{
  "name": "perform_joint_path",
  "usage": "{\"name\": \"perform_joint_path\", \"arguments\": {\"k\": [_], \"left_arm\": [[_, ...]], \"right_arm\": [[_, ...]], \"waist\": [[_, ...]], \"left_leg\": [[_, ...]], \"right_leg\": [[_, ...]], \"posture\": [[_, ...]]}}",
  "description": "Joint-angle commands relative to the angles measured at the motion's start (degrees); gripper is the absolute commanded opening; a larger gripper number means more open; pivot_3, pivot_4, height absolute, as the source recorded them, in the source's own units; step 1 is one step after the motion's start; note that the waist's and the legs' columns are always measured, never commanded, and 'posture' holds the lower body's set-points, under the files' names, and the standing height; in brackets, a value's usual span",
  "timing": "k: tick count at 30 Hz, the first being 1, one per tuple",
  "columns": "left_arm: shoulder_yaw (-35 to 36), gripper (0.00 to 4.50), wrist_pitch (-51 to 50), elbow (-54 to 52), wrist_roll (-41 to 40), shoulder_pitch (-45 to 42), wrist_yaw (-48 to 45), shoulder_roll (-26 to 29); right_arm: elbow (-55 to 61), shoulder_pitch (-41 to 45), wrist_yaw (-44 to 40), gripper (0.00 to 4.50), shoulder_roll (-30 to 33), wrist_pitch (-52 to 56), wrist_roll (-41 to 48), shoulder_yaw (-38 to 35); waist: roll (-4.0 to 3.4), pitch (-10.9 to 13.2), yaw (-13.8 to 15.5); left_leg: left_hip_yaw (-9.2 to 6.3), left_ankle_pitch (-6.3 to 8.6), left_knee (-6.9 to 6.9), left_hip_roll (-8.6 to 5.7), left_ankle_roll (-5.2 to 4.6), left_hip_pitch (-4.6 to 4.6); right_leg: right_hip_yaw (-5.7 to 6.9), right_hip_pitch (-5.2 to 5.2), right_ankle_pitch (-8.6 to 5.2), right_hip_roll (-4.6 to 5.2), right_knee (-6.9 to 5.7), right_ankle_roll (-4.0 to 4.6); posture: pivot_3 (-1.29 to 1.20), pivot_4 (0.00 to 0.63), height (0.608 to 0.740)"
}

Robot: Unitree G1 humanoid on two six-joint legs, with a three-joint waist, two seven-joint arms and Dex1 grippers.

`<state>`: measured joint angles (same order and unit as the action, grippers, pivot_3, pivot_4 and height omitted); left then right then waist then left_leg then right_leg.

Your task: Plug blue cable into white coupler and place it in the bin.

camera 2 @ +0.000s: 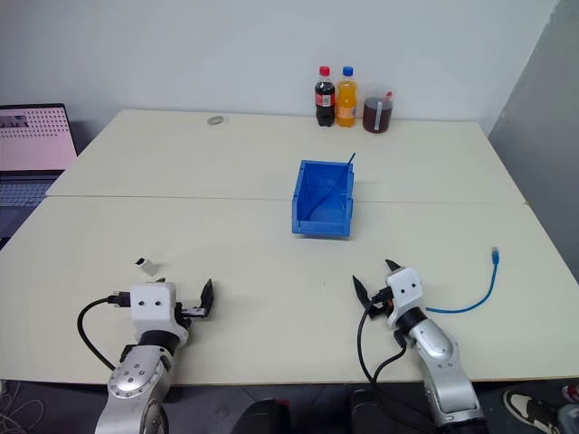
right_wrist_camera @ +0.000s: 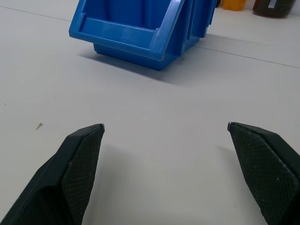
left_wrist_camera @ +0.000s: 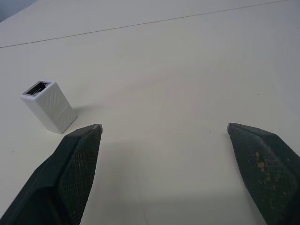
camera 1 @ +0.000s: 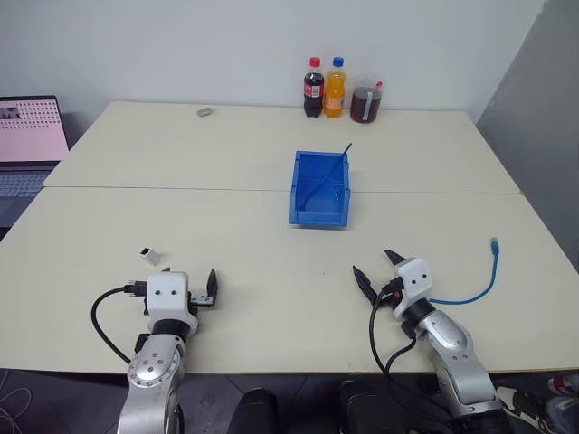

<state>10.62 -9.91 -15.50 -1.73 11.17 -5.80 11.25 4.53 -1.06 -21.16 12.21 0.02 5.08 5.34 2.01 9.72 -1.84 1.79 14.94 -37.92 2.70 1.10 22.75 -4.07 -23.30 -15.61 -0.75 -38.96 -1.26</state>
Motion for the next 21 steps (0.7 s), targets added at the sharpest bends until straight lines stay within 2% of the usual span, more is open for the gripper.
{"name": "perform_joint_path", "arguments": {"k": [1, 17, 21], "left_arm": [[0.2, 4.5, 1.7, -1.2, -1.0, 0.0, -0.8, 0.1], [-0.4, 4.5, 0.9, -2.4, -0.7, 2.3, -2.2, 0.6], [1.3, 4.5, 2.7, -4.3, -9.7, 3.5, -9.6, 0.9]], "right_arm": [[1.2, 0.2, -0.2, 4.49, -0.1, -1.2, -0.3, 0.3], [1.7, -0.5, -0.5, 4.49, 0.0, -1.0, -0.2, 0.9], [1.9, -0.6, 0.1, 4.49, 0.0, -1.3, -0.5, 0.6]], "waist": [[0.0, 0.0, 0.0], [0.0, 0.0, 0.0], [0.0, 0.0, 0.0]], "left_leg": [[0.0, 0.0, 0.0, 0.0, 0.0, 0.0], [0.01, 0.0, 0.0, 0.0, 0.0, -0.01], [0.02, 0.0, 0.0, 0.01, 0.0, 0.0]], "right_leg": [[0.0, 0.0, 0.0, 0.0, 0.0, 0.0], [0.0, 0.0, 0.0, 0.0, 0.0, 0.0], [0.0, 0.0, 0.0, 0.01, 0.0, 0.01]], "posture": [[0.0, 0.15, 0.74], [0.0, 0.15, 0.74], [0.0, 0.15, 0.74]]}}
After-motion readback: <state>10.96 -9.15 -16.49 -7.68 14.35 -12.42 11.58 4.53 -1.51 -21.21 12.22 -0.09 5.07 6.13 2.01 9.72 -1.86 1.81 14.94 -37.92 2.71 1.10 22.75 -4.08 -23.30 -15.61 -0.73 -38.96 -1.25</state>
